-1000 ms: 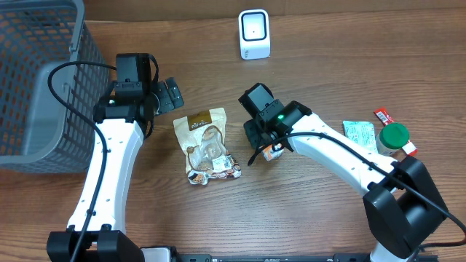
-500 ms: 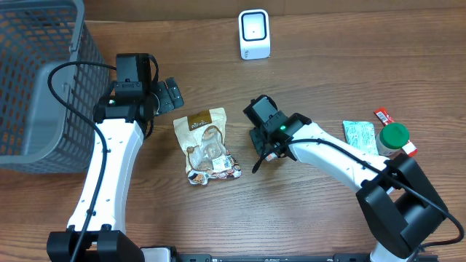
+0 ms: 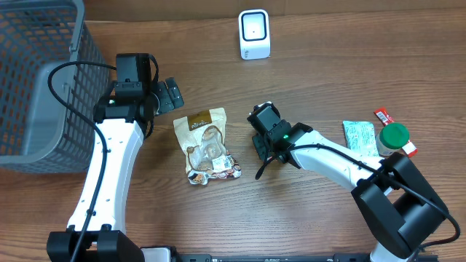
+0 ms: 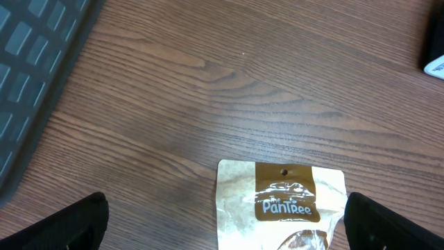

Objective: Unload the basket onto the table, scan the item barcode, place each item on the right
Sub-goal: 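Close the right gripper on the small orange pack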

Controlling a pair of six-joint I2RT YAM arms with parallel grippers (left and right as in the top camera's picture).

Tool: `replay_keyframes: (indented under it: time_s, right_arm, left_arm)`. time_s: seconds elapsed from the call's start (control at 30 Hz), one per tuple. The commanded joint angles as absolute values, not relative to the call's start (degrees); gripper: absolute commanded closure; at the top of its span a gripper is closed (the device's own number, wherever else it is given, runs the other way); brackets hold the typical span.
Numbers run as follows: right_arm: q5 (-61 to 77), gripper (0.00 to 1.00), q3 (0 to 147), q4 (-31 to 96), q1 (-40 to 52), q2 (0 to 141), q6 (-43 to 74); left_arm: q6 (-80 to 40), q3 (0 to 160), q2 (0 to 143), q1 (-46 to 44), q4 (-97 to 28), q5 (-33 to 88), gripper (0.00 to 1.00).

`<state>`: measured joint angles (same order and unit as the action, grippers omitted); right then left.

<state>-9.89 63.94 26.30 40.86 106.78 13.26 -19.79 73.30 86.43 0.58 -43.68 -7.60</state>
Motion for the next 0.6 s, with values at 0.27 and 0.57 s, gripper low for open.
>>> replay_keyframes:
  time_s: [0.27,0.57]
  right_arm:
    - [-10.24,0.52,63.26,25.98,40.75,106.78,13.04]
    - [-10.26,0.39,64.58,25.85,40.75,106.61,13.02]
  left_arm:
    - [-20.16,73.89,86.89,0.73,-43.48,-8.27,0.0]
    - [-20.16,73.89,86.89,0.73,-43.48,-8.27,0.0]
